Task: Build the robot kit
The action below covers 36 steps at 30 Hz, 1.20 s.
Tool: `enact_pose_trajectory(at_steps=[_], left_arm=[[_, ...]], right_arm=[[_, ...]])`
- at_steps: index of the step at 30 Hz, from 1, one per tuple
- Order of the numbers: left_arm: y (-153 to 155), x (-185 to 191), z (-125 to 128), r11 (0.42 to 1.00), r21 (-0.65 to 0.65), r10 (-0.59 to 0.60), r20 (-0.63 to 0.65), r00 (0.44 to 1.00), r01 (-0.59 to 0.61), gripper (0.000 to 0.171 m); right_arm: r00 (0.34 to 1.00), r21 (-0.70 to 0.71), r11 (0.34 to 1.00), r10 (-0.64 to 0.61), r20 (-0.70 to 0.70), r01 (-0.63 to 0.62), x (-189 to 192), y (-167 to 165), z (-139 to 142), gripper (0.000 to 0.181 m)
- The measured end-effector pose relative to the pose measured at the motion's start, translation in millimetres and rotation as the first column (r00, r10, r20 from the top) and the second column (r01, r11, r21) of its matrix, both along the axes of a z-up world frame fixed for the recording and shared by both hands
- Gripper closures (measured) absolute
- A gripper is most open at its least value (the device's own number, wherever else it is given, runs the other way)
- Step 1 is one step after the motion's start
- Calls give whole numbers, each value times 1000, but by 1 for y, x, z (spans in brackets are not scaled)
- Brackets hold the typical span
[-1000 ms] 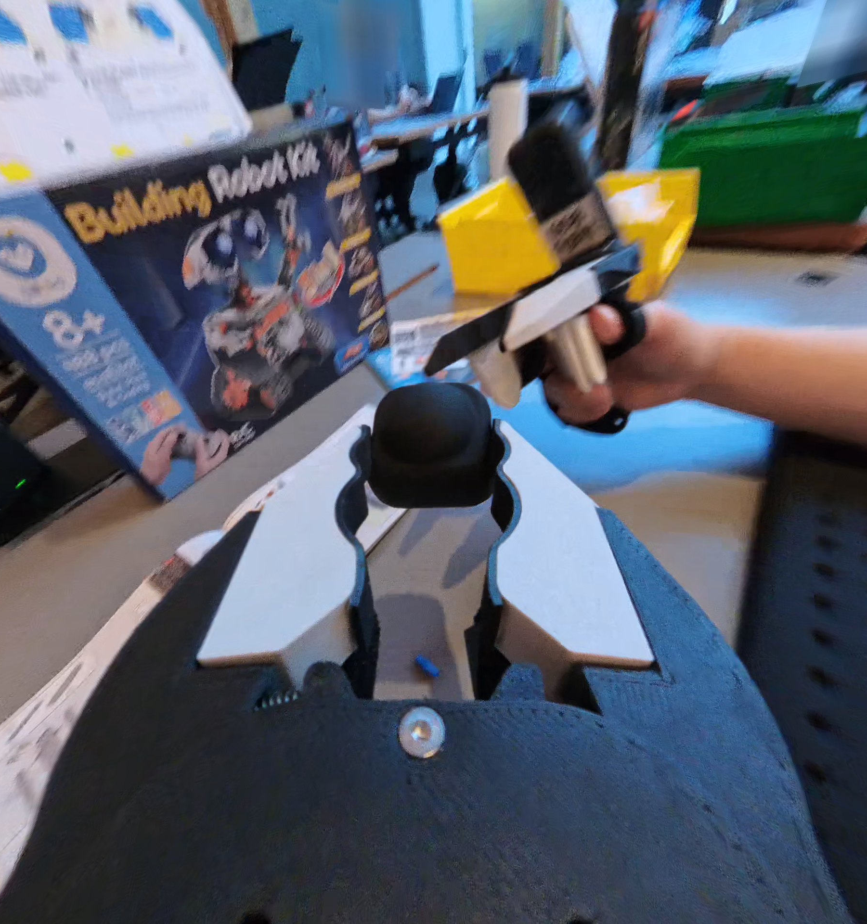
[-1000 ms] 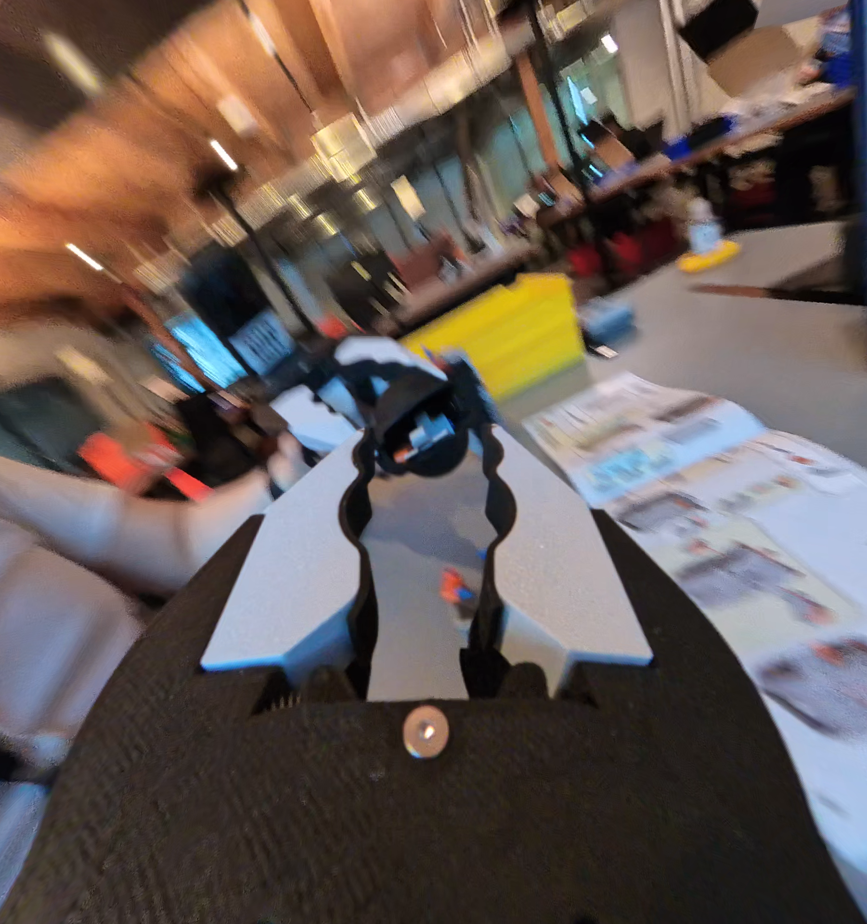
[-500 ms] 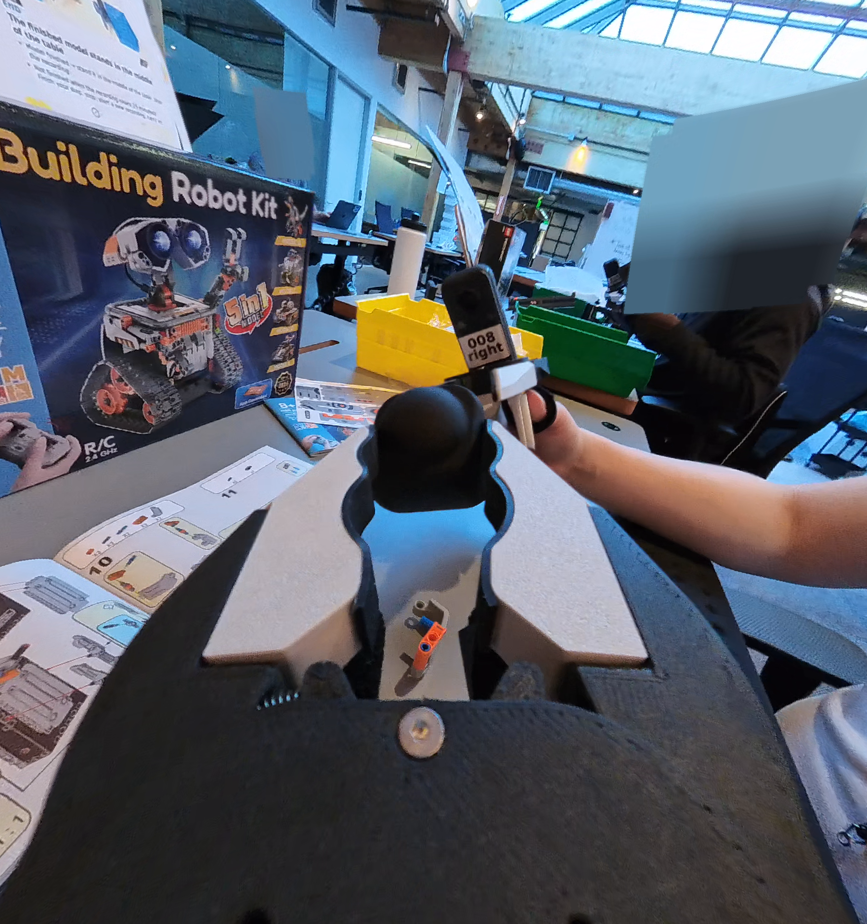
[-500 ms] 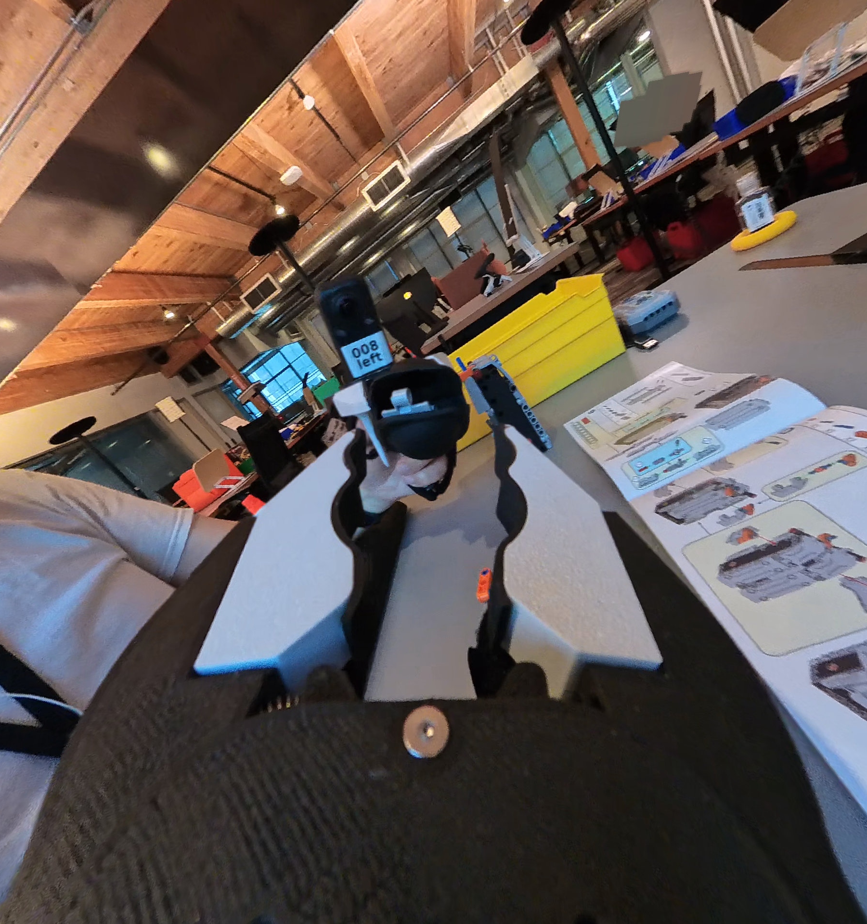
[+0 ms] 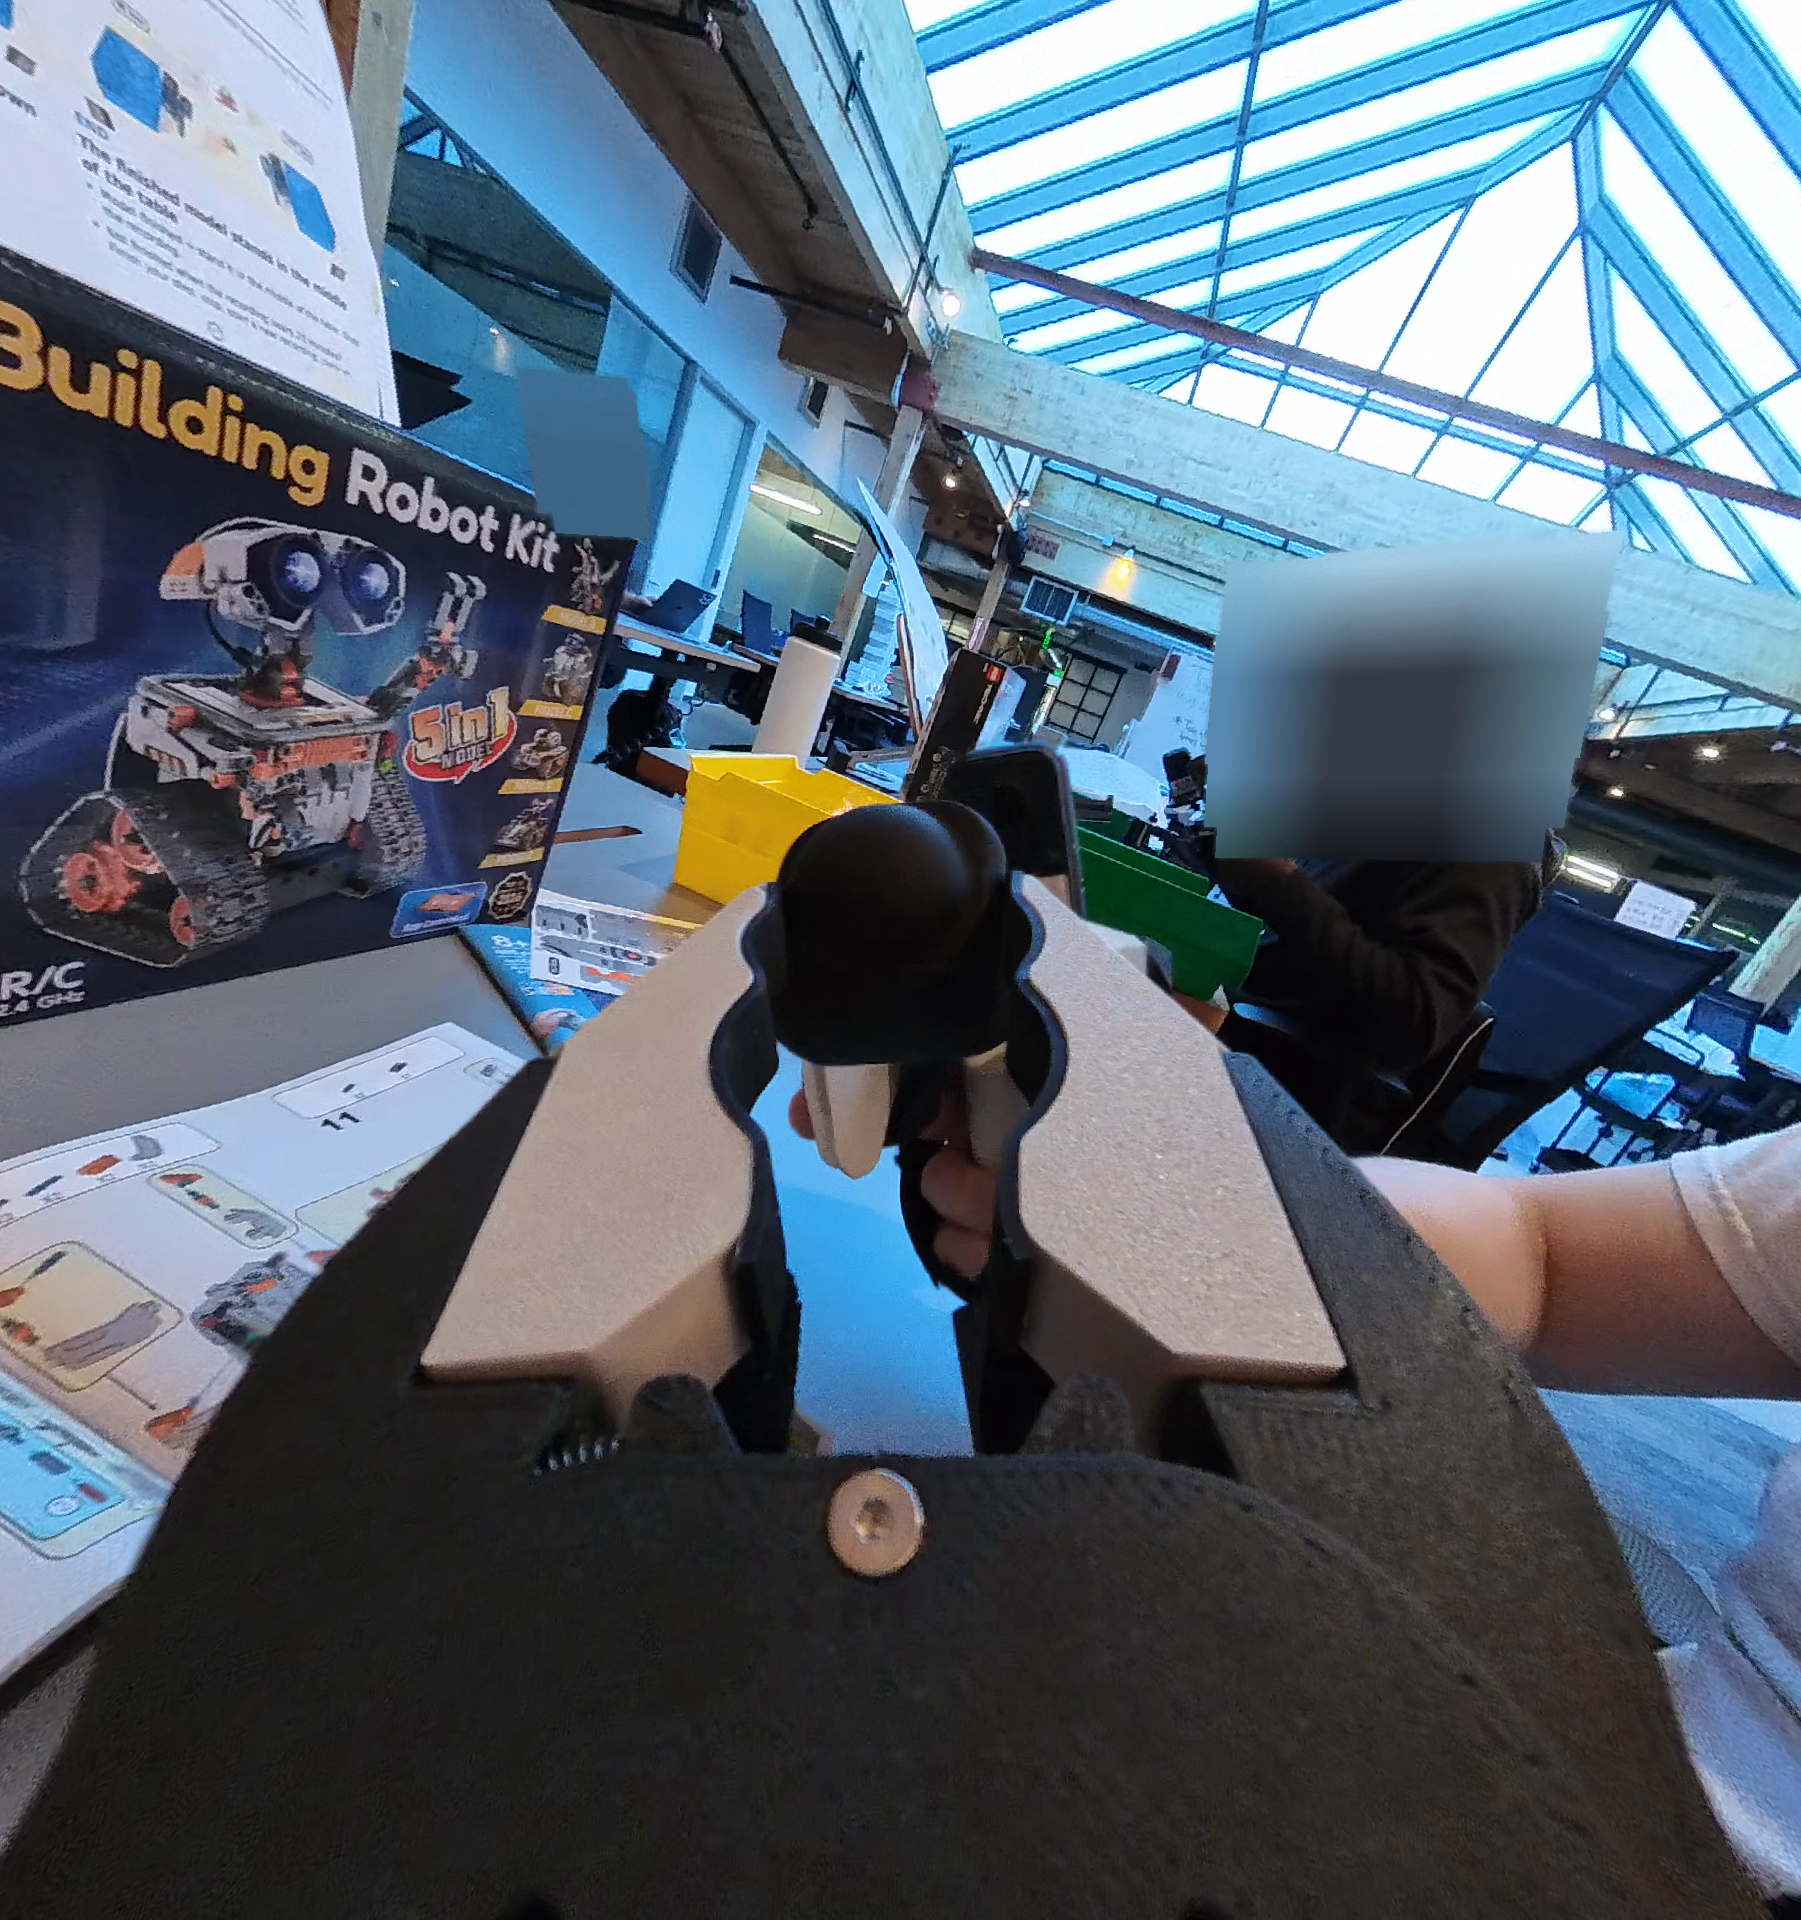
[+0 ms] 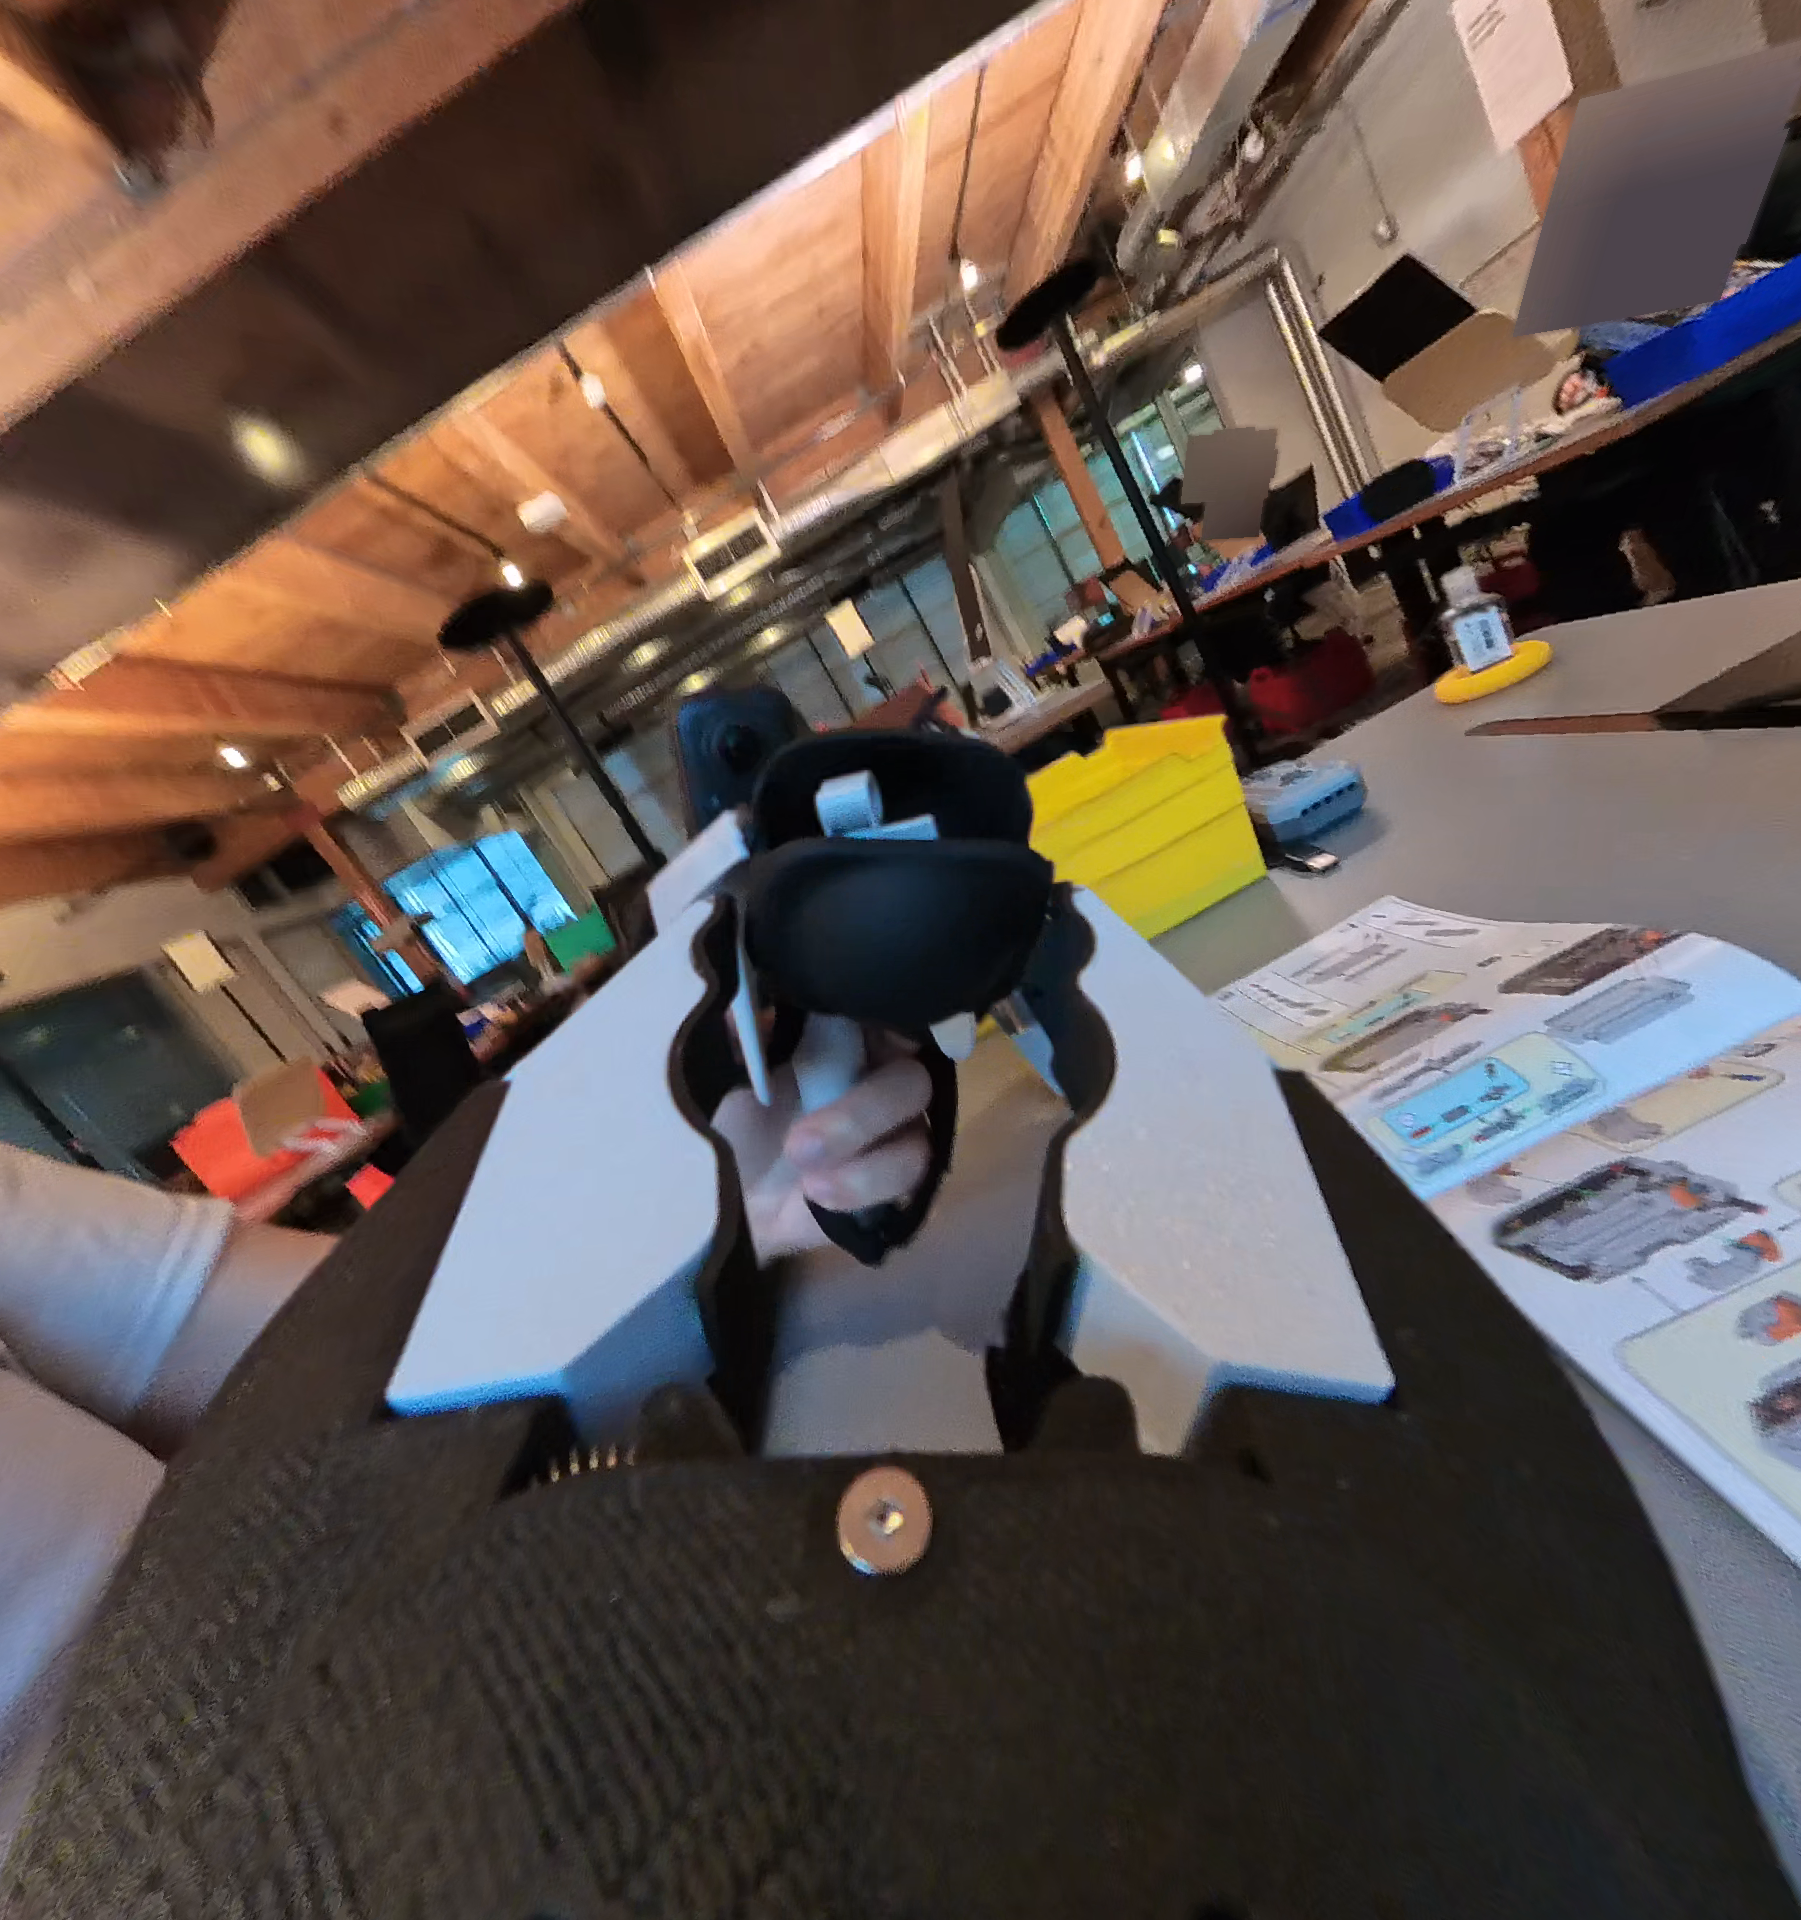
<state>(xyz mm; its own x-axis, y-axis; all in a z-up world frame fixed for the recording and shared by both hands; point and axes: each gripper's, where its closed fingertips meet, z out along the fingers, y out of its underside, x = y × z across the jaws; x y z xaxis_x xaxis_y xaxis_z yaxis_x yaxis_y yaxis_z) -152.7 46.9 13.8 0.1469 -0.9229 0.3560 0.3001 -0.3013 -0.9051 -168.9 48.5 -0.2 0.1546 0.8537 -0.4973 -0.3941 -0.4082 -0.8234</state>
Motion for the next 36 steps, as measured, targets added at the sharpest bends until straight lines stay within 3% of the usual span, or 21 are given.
enact_pose_trajectory(at_steps=[4, 8, 12, 14, 17, 19, 23, 25, 27, 30, 33, 36], left_arm=[[0, 1, 1, 1000, -10, 3, 33, 999, -3, 131], [0, -5, -5, 997, -66, -43, 44, 998, 46, 128], [9, -23, -12, 999, -25, 43, -18, 999, -44, 122], [13, -29, -17, 996, -1, 83, -68, 994, -84, 121], [13, -30, -14, 997, -38, 63, -29, 998, -64, 122], [9, -28, -10, 998, -54, 26, -2, 1000, -26, 123], [9, -28, -10, 999, -48, 18, -21, 1000, -19, 124], [9, -30, -8, 998, -69, 9, 6, 1000, -9, 125], [10, -30, -12, 995, -99, 6, 0, 1000, -6, 127], [21, -23, -38, 988, -146, 25, -140, 990, -46, 126], [24, -13, -60, 990, -132, 9, -278, 960, -48, 121], [23, -1, -62, 993, -116, -68, -295, 953, 35, 121]], right_arm=[[1000, -32, 999, 2, -31, -3, 1, -1, 1, 128], [991, -10, 1000, 1, 131, 0, 5, -1, -11, 129], [914, 26, 997, -75, 400, 71, 26, 8, -42, 128], [790, 95, 989, -146, 596, 111, 47, 15, -66, 129], [511, 167, 983, -180, 841, 71, 81, 16, -101, 128], [330, 187, 982, -177, 927, 2, 98, 12, -115, 128], [-6, 239, 957, -244, 970, -167, 119, 6, -128, 129], [-128, 281, 924, -321, 938, -259, 125, 8, -130, 129], [-201, 349, 861, -441, 874, -371, 125, 12, -126, 128], [-235, 450, 699, -651, 722, -556, 118, 15, -116, 128], [-174, 502, 540, -778, 603, -676, 105, 9, -112, 127], [-84, 550, 418, -843, 531, -723, 91, 2, -109, 127]])
